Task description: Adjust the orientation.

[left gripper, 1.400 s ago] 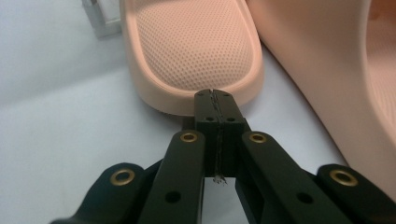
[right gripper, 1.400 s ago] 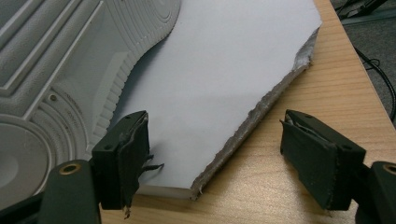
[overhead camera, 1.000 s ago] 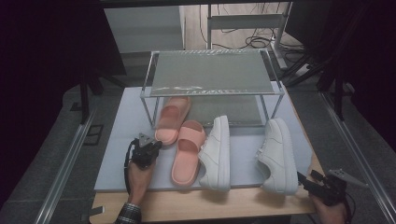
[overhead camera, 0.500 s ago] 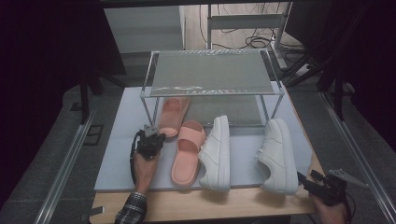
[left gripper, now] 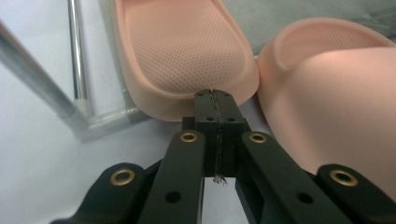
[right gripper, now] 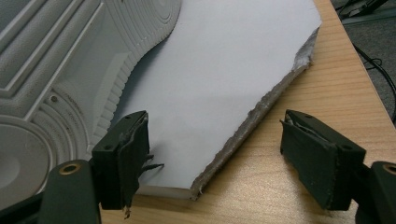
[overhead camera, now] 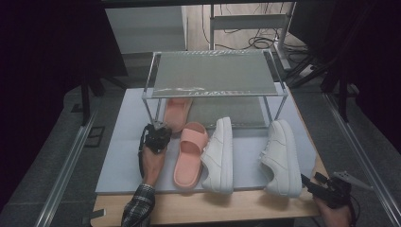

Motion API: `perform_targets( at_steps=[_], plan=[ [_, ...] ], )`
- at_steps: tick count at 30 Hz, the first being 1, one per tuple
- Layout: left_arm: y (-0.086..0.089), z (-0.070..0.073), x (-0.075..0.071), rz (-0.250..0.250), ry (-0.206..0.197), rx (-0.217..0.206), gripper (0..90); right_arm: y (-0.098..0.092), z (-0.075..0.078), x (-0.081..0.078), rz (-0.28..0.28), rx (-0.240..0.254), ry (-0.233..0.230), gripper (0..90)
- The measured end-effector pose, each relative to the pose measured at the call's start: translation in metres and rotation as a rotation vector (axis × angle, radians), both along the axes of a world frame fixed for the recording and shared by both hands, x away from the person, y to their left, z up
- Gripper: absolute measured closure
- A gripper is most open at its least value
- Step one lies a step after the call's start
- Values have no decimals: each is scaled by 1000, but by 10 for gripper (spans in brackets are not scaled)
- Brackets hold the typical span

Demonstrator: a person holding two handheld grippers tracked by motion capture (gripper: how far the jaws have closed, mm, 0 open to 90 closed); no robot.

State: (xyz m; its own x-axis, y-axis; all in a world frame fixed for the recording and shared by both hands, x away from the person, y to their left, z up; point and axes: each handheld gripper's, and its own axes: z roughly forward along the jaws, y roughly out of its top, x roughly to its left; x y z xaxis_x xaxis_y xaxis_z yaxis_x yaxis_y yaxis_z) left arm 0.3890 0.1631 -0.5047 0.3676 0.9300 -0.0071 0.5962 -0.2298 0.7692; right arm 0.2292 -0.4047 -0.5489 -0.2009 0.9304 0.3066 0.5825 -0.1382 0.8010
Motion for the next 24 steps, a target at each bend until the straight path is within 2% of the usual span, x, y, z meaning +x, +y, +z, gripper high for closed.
perform_targets(
  at_steps=[3, 10, 17, 24],
  plan=[
    [-4, 0, 6, 7, 3, -1, 897, 0, 0, 0, 0, 0, -1, 240],
    [-13, 0, 19, 6, 16, 30, 896, 0, 0, 0, 0, 4, 0, 240],
    [-17, -4, 27, 19, 23, 18, 897, -1, 0, 0, 4, 7, 1, 239],
    [-16, -3, 27, 16, 22, 4, 897, -1, 0, 0, 5, 11, 1, 239]
  ],
)
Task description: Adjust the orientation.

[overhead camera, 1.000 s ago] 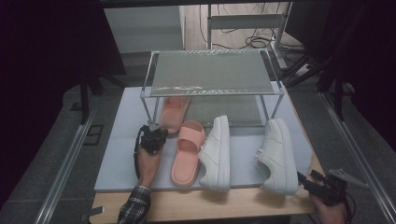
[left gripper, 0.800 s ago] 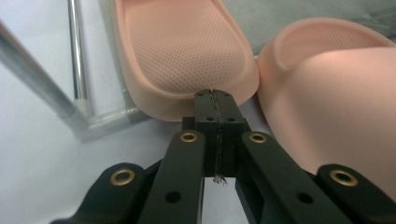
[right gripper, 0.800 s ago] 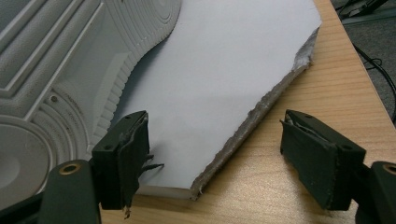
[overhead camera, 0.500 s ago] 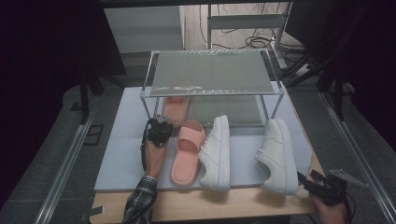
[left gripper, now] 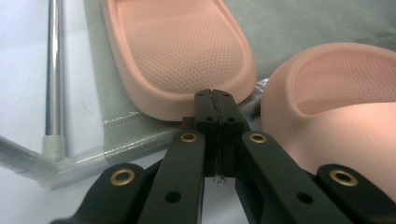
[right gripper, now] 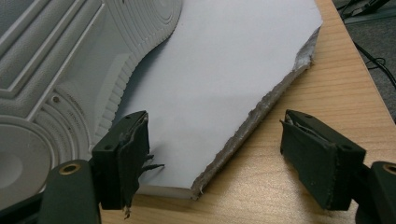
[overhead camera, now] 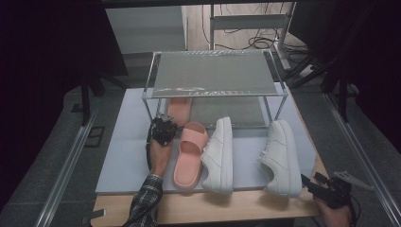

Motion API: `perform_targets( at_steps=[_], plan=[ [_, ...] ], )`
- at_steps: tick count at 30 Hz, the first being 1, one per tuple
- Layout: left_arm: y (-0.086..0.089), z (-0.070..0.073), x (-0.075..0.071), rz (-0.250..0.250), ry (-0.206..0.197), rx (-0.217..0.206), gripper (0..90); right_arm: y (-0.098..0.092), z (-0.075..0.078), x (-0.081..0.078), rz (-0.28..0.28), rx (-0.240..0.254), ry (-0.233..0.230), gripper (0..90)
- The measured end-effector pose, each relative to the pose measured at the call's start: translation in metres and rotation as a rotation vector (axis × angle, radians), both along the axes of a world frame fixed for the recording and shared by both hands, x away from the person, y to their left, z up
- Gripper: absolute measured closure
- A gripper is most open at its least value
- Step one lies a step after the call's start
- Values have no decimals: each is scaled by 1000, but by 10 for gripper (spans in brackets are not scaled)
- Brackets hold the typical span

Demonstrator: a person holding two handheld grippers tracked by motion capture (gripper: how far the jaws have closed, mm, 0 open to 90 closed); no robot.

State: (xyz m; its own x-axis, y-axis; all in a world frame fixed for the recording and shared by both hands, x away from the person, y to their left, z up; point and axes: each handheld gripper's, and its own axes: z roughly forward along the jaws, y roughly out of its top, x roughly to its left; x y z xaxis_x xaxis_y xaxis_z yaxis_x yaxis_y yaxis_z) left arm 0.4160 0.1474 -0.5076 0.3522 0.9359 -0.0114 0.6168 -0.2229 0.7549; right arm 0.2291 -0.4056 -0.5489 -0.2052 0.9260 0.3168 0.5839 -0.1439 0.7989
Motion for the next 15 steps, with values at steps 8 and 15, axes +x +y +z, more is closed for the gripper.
perform_targets(
  at_steps=[8, 15],
  plan=[
    [10, 7, -18, -36, -14, -49, 896, 0, 0, 0, 1, -1, 0, 240],
    [21, 16, -43, -81, -25, -89, 895, 0, 0, 0, -2, -6, -1, 240]
  ],
)
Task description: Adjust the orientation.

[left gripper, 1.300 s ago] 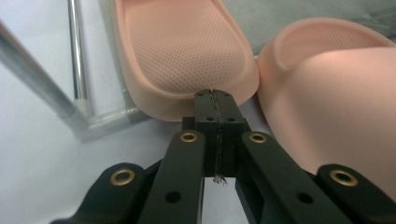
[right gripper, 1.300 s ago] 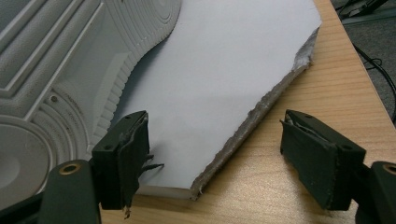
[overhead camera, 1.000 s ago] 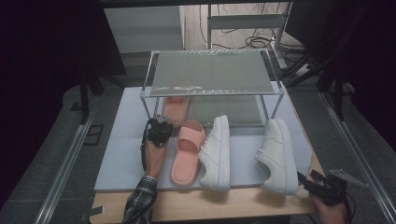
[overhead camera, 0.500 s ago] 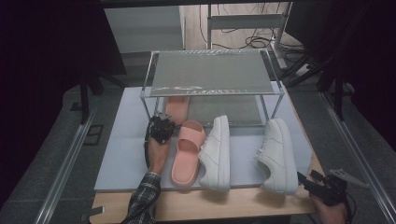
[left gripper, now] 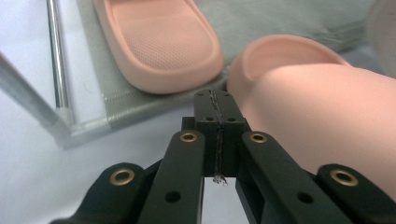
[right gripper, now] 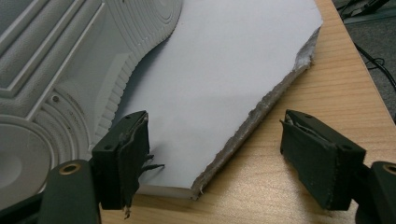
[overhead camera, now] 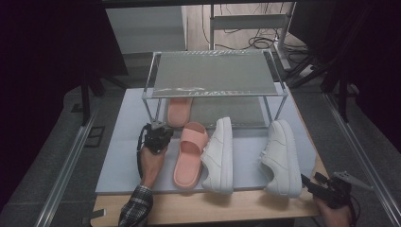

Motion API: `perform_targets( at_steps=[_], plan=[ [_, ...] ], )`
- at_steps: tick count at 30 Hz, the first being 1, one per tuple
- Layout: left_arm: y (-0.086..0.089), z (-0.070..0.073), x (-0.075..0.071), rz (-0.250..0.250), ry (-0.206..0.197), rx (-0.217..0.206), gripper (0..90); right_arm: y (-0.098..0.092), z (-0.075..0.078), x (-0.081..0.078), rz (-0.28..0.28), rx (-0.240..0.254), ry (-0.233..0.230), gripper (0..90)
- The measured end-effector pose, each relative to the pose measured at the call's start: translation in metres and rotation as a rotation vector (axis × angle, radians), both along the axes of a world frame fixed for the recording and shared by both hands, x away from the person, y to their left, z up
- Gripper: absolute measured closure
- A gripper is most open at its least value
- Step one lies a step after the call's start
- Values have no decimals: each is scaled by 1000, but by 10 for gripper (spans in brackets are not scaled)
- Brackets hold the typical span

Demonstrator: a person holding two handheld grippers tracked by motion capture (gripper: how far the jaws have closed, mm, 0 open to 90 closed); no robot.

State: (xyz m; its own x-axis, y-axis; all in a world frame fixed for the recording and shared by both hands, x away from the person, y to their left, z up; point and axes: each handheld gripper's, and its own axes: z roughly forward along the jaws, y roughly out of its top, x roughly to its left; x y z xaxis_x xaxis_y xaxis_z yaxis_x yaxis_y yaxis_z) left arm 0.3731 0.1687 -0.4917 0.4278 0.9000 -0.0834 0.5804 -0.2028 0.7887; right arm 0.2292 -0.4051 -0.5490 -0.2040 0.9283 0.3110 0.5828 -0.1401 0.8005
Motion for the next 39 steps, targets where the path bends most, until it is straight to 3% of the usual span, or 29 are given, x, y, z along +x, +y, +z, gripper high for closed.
perform_targets(
  at_steps=[7, 10, 16, 21, 27, 30, 39],
  plan=[
    [5, 6, -29, -44, -5, -38, 857, 0, 0, 0, 0, -4, -1, 240],
    [4, 10, -40, -61, -7, -60, 798, 0, 0, 0, -1, -3, 0, 241],
    [-4, 12, -55, -88, -15, -53, 636, 0, 0, 0, 0, -5, 0, 241],
    [-16, 9, -57, -93, -21, -23, 593, 1, 0, 0, 0, -5, 0, 241],
    [-27, -1, -47, -78, 4, -17, 613, 0, 0, 0, -1, -3, 0, 241],
    [-30, -6, -45, -72, 12, -9, 684, 0, 0, 0, -1, -2, 0, 241],
    [-16, -2, -45, -39, 17, -6, 781, 0, 0, 0, -1, -2, 0, 241]
  ],
)
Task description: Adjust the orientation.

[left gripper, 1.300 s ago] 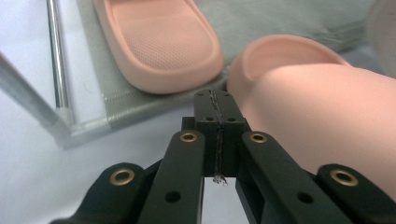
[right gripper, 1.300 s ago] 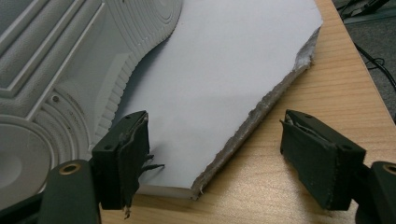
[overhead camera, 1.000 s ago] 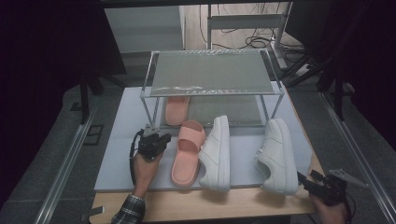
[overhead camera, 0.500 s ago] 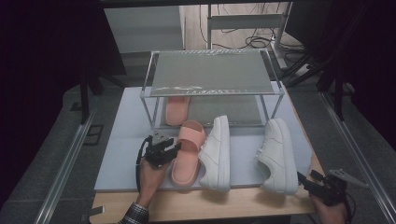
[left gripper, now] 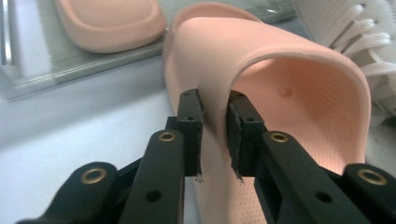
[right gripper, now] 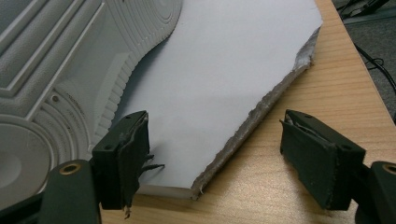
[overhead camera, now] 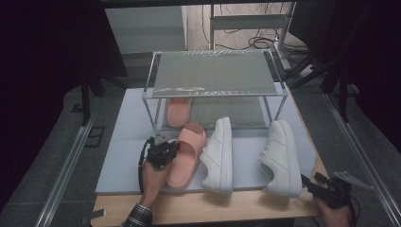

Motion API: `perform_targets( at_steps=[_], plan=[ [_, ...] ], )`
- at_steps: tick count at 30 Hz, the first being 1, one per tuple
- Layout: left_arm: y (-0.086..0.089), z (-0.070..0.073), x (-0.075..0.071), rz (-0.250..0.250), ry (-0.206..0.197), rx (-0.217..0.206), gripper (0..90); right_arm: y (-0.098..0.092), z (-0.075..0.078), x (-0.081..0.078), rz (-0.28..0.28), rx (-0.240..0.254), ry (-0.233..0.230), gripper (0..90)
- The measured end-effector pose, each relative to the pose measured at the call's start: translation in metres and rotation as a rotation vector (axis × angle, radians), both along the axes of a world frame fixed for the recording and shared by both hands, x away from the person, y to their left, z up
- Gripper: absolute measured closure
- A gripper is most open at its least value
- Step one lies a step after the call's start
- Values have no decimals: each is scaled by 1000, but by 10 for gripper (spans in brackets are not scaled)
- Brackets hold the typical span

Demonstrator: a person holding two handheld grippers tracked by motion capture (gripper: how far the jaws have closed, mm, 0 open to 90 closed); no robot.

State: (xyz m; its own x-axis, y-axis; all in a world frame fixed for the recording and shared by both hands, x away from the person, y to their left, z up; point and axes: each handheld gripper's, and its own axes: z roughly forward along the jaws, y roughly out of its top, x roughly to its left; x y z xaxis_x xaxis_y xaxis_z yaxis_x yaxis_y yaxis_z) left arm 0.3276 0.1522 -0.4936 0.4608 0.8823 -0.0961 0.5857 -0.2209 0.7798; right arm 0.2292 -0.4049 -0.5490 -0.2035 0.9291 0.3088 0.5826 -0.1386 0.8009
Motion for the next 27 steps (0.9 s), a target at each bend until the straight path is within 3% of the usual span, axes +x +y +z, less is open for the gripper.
perform_targets(
  at_steps=[14, 27],
  plan=[
    [2, 9, 1, -3, -6, 20, 836, 0, 0, 0, 0, 0, 0, 241],
    [-2, 34, 16, 11, -42, 4, 838, 0, 0, 0, 0, 0, 0, 241]
  ],
)
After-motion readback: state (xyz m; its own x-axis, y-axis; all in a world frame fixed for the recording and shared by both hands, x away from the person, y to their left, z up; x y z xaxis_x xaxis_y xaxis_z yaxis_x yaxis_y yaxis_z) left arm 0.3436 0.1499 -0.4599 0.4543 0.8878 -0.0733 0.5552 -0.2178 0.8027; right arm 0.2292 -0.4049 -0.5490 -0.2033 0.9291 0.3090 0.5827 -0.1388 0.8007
